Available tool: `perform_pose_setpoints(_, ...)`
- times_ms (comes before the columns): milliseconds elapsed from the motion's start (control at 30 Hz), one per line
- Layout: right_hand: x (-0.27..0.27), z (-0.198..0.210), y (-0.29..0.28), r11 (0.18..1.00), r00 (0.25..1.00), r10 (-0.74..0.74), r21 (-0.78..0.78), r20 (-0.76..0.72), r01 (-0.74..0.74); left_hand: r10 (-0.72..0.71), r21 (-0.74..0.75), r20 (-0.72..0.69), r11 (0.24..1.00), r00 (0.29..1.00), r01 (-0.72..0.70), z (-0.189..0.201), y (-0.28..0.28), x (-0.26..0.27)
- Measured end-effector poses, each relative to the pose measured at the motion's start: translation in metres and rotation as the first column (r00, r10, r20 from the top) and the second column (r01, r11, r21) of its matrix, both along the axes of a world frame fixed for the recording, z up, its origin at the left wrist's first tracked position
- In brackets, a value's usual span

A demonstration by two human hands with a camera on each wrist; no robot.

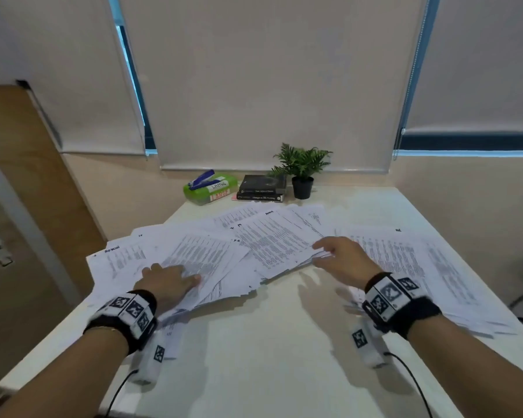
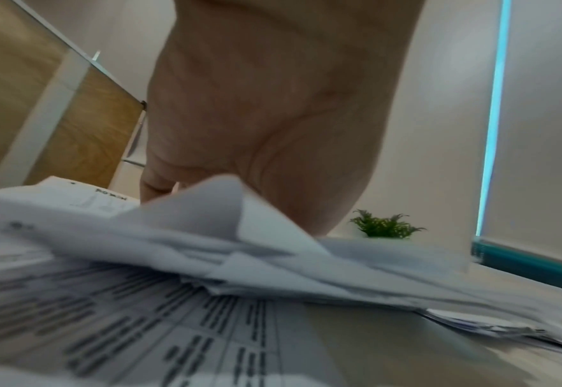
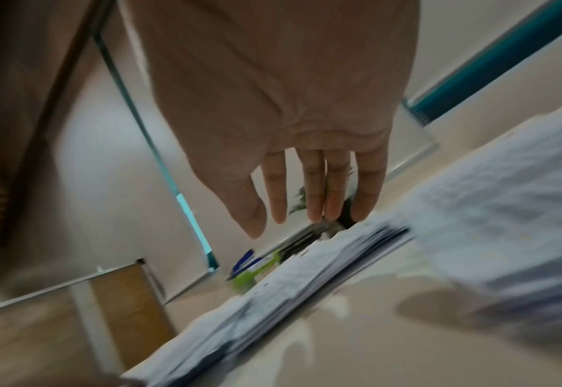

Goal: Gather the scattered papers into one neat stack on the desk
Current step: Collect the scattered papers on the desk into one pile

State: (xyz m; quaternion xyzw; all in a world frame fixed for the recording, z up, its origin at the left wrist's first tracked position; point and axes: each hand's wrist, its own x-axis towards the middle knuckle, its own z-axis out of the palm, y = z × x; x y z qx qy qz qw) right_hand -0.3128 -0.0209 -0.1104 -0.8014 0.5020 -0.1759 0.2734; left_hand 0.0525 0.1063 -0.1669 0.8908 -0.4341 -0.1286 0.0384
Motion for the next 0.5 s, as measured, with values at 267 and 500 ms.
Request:
perform_pose_setpoints(267, 0.126, -0.022, 0.027, 0.966, 0.988, 0.156, 0.21, 0.006, -0.154, 0.165, -0.108, -0.063, 0.979, 0.984, -0.171, 0.01, 0.001, 0.033)
perform_pose_setpoints(500, 0.162, -0.047, 0.021, 0.984, 0.991, 0.042, 0.178, -0.13, -0.018, 0.127, -0.177, -0.281, 0.967, 0.951, -0.181, 0.005, 0.003, 0.065)
